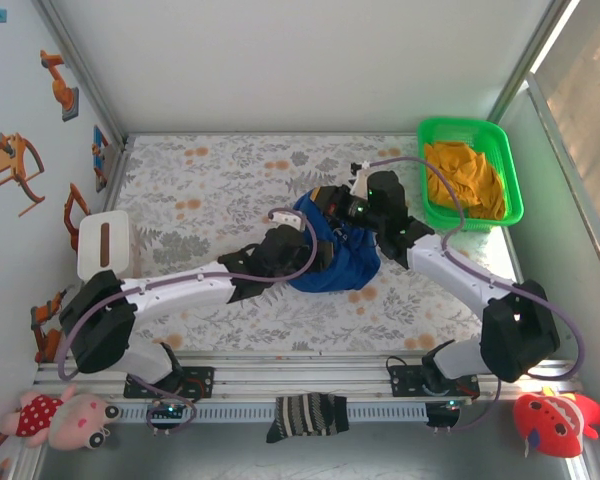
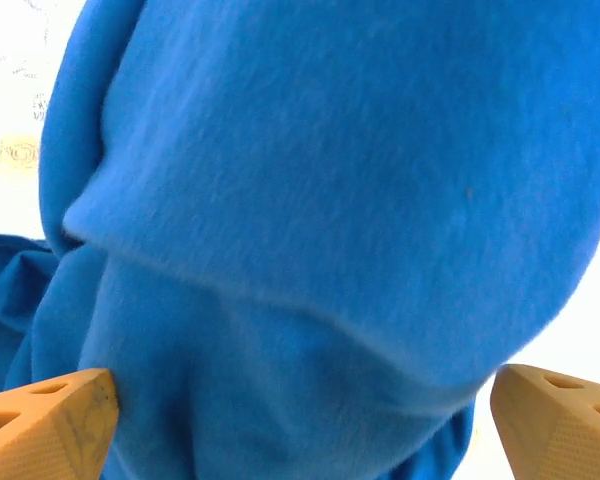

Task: Fold the inside-out t-shirt

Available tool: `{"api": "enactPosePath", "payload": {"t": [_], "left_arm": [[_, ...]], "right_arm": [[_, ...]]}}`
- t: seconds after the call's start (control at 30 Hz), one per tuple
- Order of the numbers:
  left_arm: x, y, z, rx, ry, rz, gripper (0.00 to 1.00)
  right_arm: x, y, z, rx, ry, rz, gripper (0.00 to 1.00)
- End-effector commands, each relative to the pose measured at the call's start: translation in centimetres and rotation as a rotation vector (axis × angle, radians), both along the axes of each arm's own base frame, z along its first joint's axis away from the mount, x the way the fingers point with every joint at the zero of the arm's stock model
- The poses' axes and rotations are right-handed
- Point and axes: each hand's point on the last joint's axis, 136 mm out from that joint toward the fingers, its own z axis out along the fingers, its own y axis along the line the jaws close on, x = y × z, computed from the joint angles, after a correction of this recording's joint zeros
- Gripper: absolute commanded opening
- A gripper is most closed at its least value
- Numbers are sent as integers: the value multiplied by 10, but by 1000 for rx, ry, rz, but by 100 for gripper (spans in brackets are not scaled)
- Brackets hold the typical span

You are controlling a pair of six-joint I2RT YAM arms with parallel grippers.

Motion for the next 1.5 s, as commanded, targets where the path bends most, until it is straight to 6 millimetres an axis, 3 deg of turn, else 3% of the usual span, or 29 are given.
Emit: {"api": "enactPosePath", "payload": {"t": [0.0, 0.07, 0.13, 0.17, 0.23, 0.27, 0.43, 0.53, 0.6, 0.7, 0.8, 1.0, 1.13, 1.23, 1.3, 1.4, 1.47], "left_arm": [[22, -6, 34, -53, -110, 77, 96], [30, -1, 33, -25, -116, 132, 94], [39, 4, 31, -8, -112, 171, 82], [44, 6, 32, -14, -105, 176, 65], [49, 7, 41, -41, -95, 143, 14], [49, 9, 52, -51, -107, 123, 0], [32, 14, 127, -222, -141, -91, 0], [14, 15, 163, -356, -118, -243, 0], [10, 18, 177, -446, -99, -305, 0], [11, 25, 187, -556, -76, -357, 0], [16, 33, 182, -570, -68, -342, 0], [32, 43, 162, -585, -27, -284, 0], [37, 42, 153, -581, 3, -279, 0], [41, 40, 146, -575, 20, -277, 0], [43, 38, 143, -571, 31, -280, 0], [46, 35, 137, -563, 51, -282, 0], [46, 33, 133, -557, 66, -291, 0]], "right_arm": [[-3, 1, 26, 30, -73, -12, 0], [-4, 1, 29, 38, -73, -17, 0], [-3, 0, 33, 47, -80, -28, 0], [-2, 0, 37, 47, -84, -31, 0], [1, -3, 45, 31, -99, -47, 0], [5, -6, 51, 17, -108, -62, 0], [40, -33, 54, -43, -97, -173, 0], [67, -43, 45, -65, -84, -203, 34], [79, -42, 37, -53, -78, -183, 39], [73, -37, 27, -35, -81, -127, 40], [48, -41, 22, -6, -103, -91, 41], [-22, -66, 11, -69, -147, -107, 46], [-56, -61, 2, -170, -192, -78, 50], [-62, -43, 4, -223, -235, -40, 51], [-56, -28, 6, -229, -238, -4, 50], [-36, -6, 7, -209, -227, 21, 41], [-8, -5, 0, -252, -210, -25, 33]]}}
